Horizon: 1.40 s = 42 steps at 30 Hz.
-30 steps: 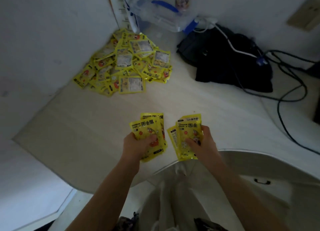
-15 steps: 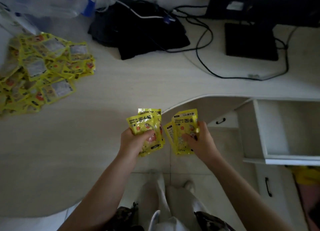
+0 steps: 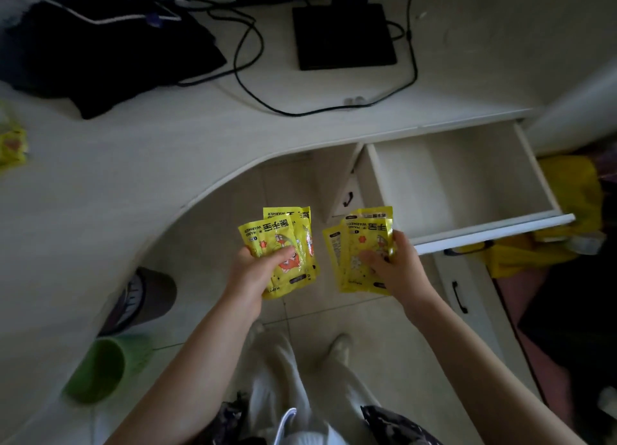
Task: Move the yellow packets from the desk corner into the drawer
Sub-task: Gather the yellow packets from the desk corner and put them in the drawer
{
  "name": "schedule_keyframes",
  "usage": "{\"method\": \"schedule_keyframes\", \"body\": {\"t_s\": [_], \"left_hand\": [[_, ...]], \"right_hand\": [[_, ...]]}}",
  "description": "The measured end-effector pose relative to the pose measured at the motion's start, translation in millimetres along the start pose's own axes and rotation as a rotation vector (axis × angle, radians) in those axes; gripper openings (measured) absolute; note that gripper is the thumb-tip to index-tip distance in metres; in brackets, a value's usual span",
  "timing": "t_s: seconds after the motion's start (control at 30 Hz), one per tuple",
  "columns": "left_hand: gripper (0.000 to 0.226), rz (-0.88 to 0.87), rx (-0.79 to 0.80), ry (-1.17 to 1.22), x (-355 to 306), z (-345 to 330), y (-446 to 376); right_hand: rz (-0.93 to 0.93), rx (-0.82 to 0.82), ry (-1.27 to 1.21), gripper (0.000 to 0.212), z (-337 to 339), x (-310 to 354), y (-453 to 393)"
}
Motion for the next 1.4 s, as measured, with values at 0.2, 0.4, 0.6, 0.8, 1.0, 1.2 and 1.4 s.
{"method": "schedule_keyframes", "body": {"t_s": [0.2, 0.4, 0.6, 0.8, 1.0, 1.2, 1.4], "left_hand": [[0.045, 0.013, 0.025, 0.022, 11, -79, 7], [0.034, 0.015, 0.076, 0.014, 2, -141, 3], [0.030, 0.042, 0.099, -0.041, -21, -187, -27], [0.028, 0.084, 0.086, -0.118, -47, -224, -63], [0.026, 0.101, 0.116, -0.185, -64, -258, -86], [0.031, 0.124, 0.074, -0.243, -56, -293, -102], [0.031, 0.125, -0.002, -0.259, -43, -331, -108]], "right_hand": [[-0.014, -0.007, -0.040, 0.034, 78, -15, -20], [-0.015, -0.039, -0.077, 0.031, 126, -18, -53], [-0.014, -0.069, -0.071, 0.035, 147, -3, -100], [-0.051, -0.093, -0.044, 0.035, 163, 23, -145], [-0.108, -0.093, 0.030, 0.036, 177, 32, -186], [-0.143, 0.012, 0.153, 0.045, 192, 26, -224], [-0.163, 0.096, 0.210, 0.048, 215, 12, -257]]}}
Point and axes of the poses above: each hand's wrist, its own y-axis away from the middle knuckle, its own z-axis out of the back of the hand, x = y × z, the point moved 1 cm from there along -y, towards the middle knuckle, and after that the axes turned 6 degrees about -y, right-handed, at the moved point
